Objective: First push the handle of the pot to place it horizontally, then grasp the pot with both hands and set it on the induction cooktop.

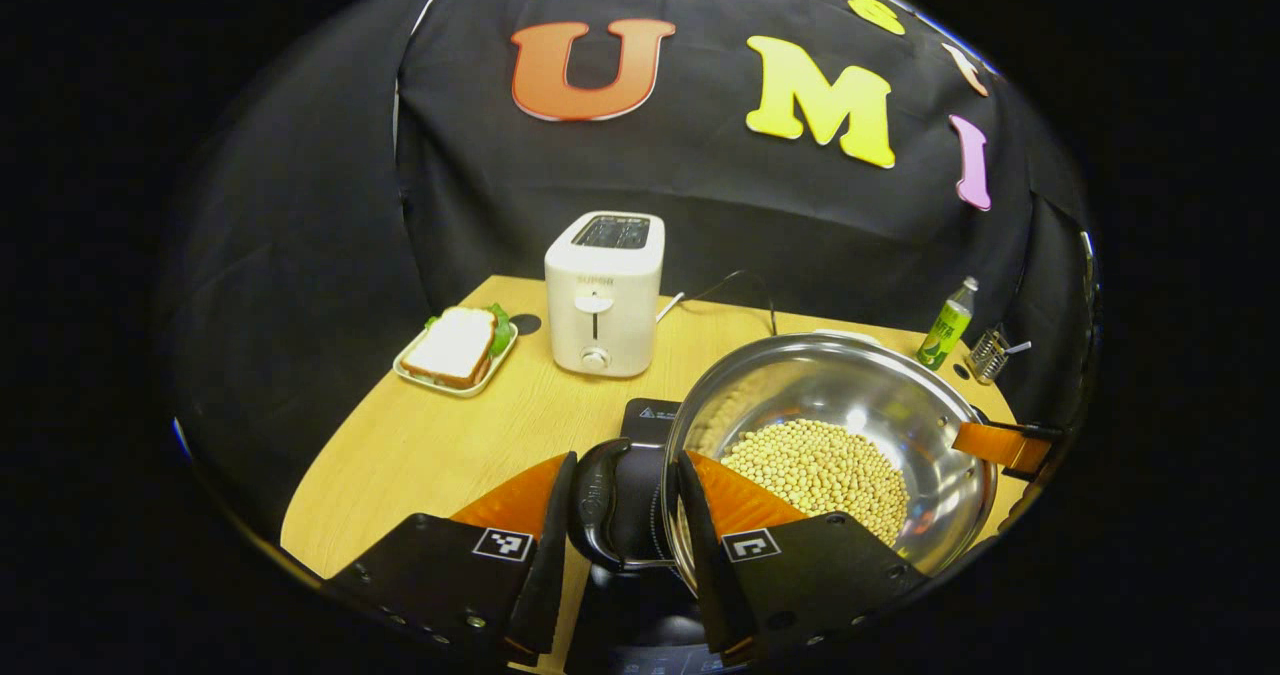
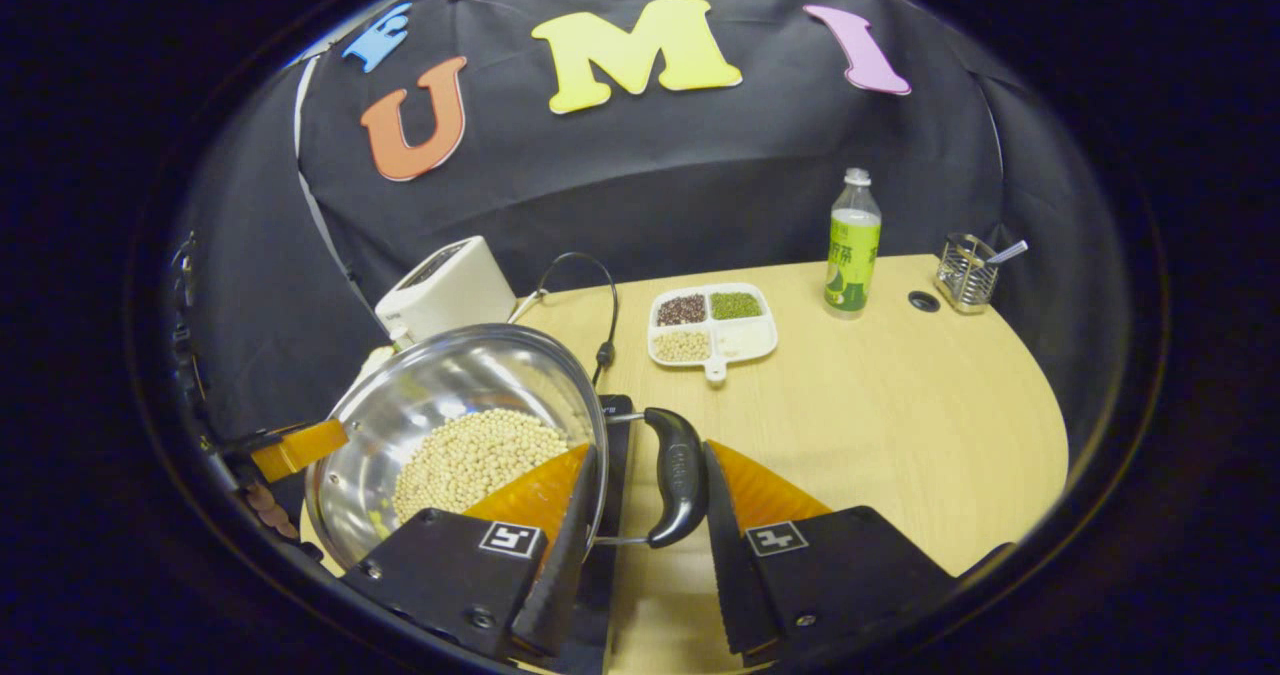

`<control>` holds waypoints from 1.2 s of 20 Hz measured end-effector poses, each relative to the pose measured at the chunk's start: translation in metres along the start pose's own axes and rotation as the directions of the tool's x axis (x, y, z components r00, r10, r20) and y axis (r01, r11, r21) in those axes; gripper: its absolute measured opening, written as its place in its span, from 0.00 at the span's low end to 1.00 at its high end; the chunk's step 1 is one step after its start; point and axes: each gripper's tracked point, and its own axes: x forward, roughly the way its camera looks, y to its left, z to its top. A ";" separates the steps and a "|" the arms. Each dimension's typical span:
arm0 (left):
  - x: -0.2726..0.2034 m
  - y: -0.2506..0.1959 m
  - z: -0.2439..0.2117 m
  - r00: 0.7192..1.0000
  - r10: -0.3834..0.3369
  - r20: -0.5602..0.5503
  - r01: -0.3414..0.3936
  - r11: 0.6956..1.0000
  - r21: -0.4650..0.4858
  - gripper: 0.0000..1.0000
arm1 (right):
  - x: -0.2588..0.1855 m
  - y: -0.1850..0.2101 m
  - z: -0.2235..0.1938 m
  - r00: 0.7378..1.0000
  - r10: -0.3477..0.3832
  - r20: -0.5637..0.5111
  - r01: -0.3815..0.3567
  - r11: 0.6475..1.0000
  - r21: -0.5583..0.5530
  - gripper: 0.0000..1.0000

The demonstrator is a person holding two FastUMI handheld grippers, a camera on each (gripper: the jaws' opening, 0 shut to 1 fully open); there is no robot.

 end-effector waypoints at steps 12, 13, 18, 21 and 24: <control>0.012 0.017 0.002 0.998 -0.009 0.066 0.008 1.000 0.010 0.55 | 0.026 0.017 0.003 0.975 0.059 0.215 -0.069 0.997 0.036 0.61; 0.012 0.017 0.001 0.998 -0.015 0.063 0.014 1.000 0.015 0.55 | 0.026 0.018 0.003 0.975 0.064 0.215 -0.072 0.997 0.033 0.61; 0.011 0.014 -0.001 0.997 -0.046 0.063 0.048 0.998 -0.044 0.54 | 0.022 0.015 -0.001 0.979 0.064 0.192 -0.069 0.997 0.022 0.62; 0.013 0.013 0.002 0.992 -0.052 0.117 0.054 0.998 -0.016 0.65 | 0.016 0.010 -0.004 0.981 0.041 0.189 -0.044 0.999 0.013 0.62; 0.010 0.011 -0.001 0.988 -0.039 0.148 0.046 0.998 -0.045 0.57 | 0.012 0.009 -0.007 0.983 0.032 0.182 -0.037 0.999 0.022 0.63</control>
